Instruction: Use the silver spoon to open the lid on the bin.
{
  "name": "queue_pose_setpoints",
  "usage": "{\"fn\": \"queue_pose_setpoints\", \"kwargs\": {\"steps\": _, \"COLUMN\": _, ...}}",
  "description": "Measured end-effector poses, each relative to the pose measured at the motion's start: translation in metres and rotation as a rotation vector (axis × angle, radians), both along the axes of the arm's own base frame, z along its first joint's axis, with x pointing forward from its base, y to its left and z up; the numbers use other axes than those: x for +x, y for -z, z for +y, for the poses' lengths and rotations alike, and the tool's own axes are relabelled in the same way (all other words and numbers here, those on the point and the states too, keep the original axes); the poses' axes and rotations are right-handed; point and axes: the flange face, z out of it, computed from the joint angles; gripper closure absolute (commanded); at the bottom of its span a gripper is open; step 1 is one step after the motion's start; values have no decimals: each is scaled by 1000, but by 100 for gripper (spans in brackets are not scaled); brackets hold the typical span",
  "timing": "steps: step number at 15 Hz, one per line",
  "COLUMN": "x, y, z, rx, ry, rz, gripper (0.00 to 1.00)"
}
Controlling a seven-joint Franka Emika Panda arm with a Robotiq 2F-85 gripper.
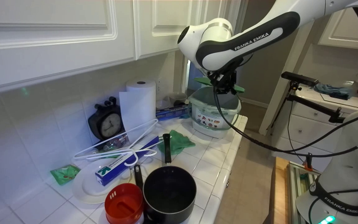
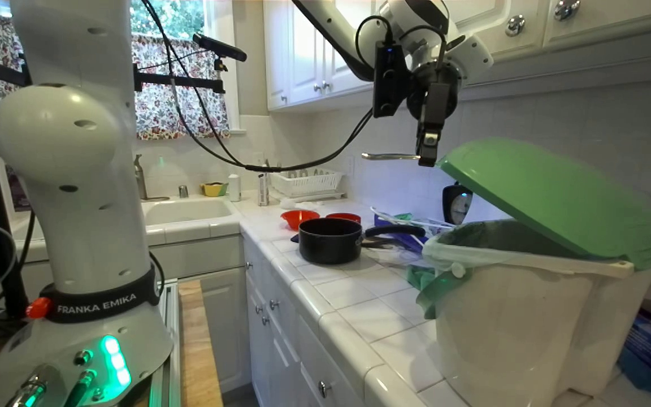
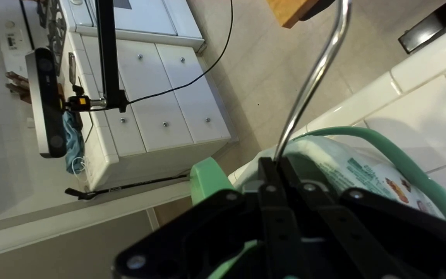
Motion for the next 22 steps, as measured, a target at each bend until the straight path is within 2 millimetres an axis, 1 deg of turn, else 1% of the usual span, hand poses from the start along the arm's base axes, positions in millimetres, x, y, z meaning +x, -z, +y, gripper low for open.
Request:
{"fn": "queue_pose_setpoints", "kwargs": {"steps": 6, "x": -11, "y": -22, "z": -5, "rx": 7, "ry": 0, "rz": -52, "gripper": 96}}
{"fn": "queue_pose_setpoints", "kwargs": {"steps": 13, "x": -19, "y": -24, "z": -30, "rx": 28, "ry": 7, "rz": -118, "gripper": 96}}
{"fn": "queue_pose_setpoints", "kwargs": {"steps": 16, "x": -20, "y": -28, "z": -31, "rx": 29, "ry": 7, "rz": -132, "gripper": 96}}
{"fn": "queue_pose_setpoints", "kwargs": {"steps": 22, "x": -24, "y": -44, "z": -30, "rx": 27, "ry": 3, "rz": -163, "gripper": 96}}
